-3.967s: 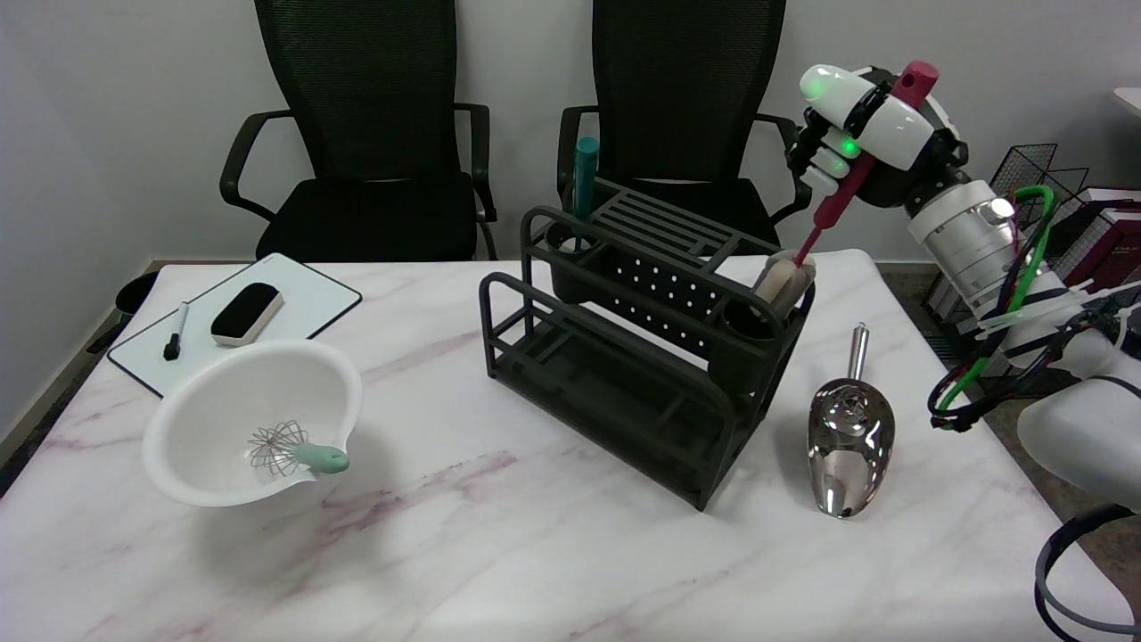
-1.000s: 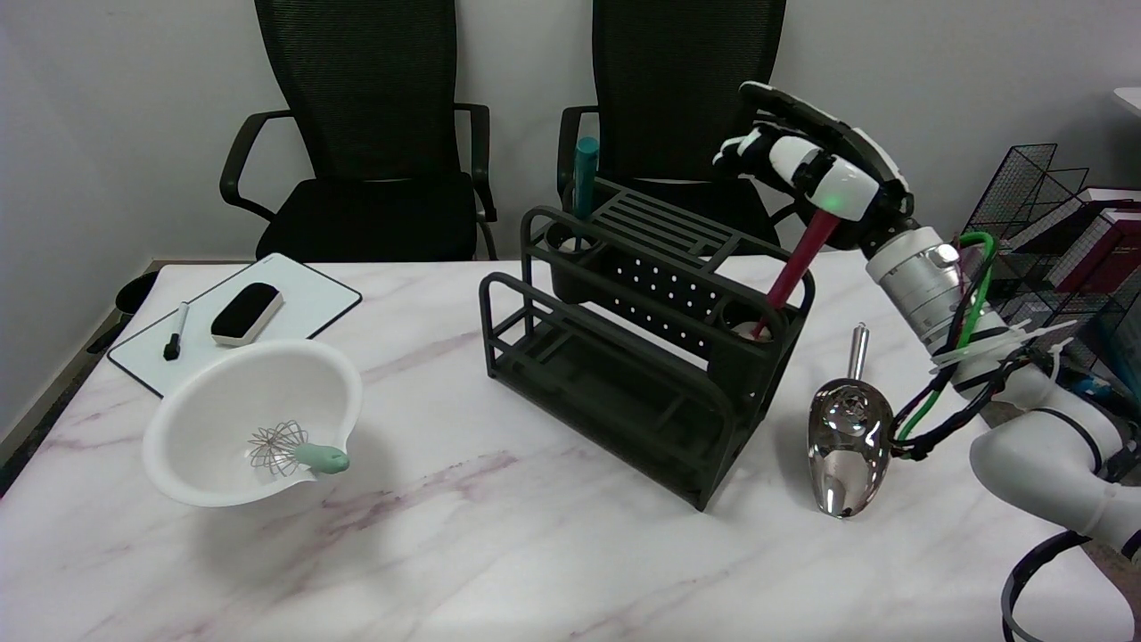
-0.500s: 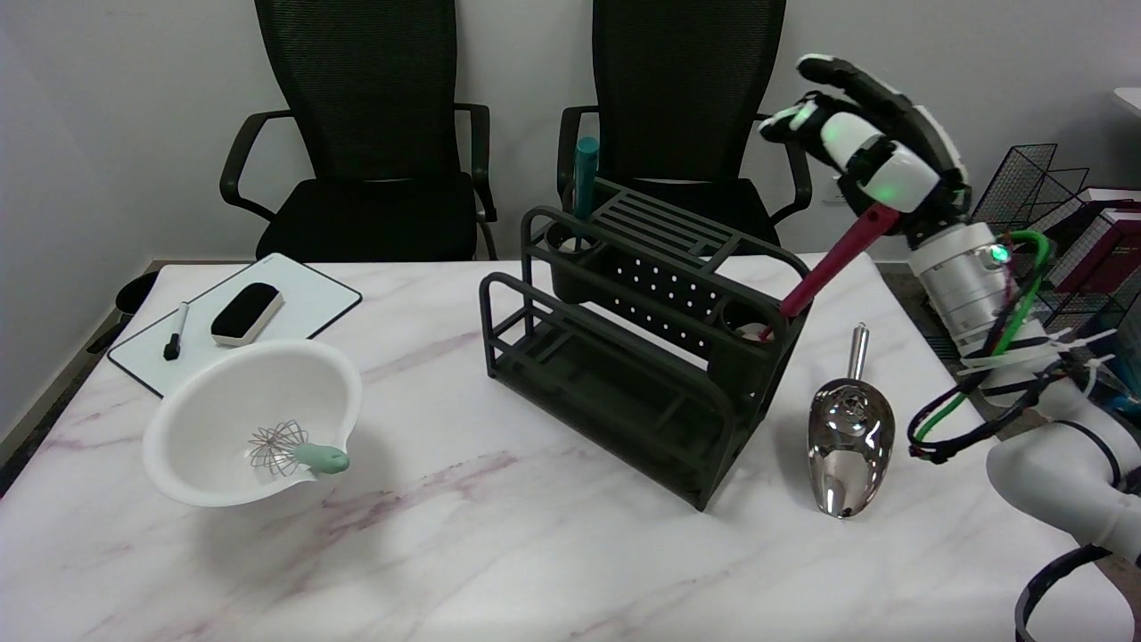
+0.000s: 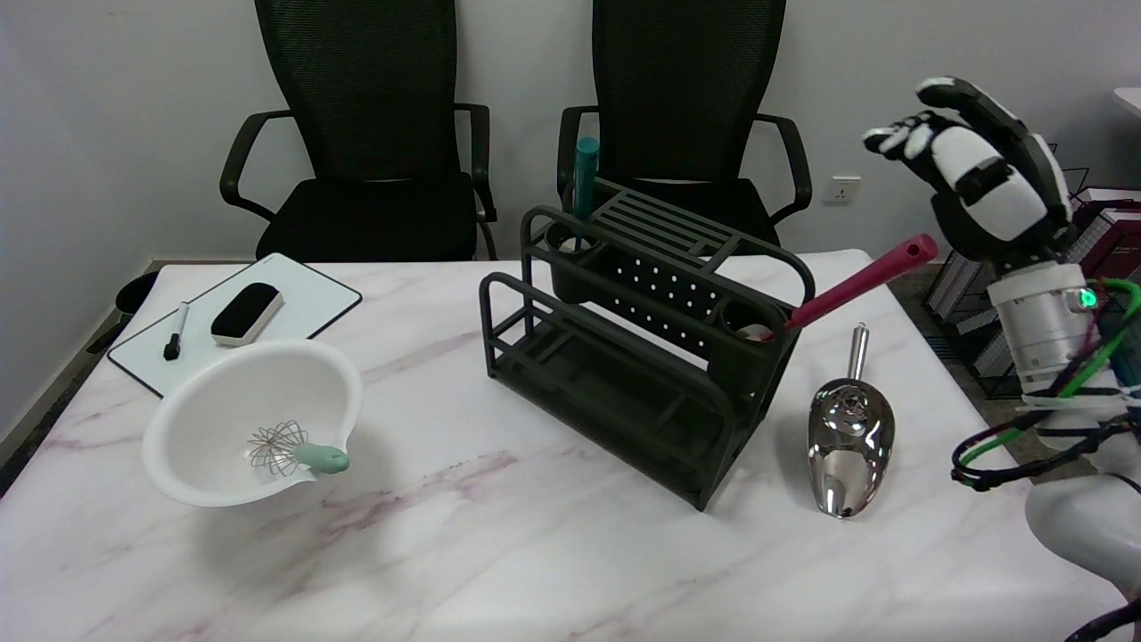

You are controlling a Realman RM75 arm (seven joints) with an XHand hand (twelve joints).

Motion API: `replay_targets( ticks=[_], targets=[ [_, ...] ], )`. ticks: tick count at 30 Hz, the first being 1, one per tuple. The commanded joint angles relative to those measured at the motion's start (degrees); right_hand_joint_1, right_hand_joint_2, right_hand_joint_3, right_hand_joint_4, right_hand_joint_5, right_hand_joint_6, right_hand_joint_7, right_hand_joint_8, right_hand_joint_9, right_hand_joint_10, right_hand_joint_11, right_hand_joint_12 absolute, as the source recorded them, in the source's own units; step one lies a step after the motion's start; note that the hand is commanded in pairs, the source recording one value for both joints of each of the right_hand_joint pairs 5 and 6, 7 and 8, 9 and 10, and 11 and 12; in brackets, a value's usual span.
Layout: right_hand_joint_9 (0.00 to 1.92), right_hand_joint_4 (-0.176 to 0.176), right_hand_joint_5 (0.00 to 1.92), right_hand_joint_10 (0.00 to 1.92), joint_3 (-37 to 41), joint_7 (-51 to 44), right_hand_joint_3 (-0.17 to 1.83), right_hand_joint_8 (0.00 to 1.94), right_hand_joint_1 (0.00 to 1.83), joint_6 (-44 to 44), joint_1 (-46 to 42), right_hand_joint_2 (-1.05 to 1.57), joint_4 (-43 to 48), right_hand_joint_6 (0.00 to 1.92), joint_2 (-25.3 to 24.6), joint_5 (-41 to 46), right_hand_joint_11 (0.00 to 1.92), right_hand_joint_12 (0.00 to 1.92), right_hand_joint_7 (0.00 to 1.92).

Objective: Place the pink sponge bottle brush into the kitchen storage rack.

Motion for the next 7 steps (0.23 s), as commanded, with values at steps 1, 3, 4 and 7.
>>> replay_targets(
  ticks=[1,3,4,7],
  targets=[
    [1.13,0.000,0.83,1.13,-1.14,-1.11,1.16,1.25,1.03,13.50,-1.42,0.77,-23.13,0.83,-2.32,7.65,0.79,0.79,1.25],
    [1.20,0.000,0.87,1.20,-2.58,-1.25,1.15,1.29,1.00,13.47,-0.22,0.79,-26.03,0.87,-3.15,8.92,0.79,0.79,1.29],
    [1.24,0.000,0.89,1.24,-3.25,-1.48,1.13,1.32,0.99,13.61,0.62,0.81,-27.61,0.89,-3.70,9.22,0.79,0.79,1.32],
    [1.34,0.000,0.91,1.34,-4.13,-1.75,1.08,1.37,0.99,13.75,2.67,0.87,-30.90,0.91,-5.39,9.40,0.84,0.84,1.37]
  ],
)
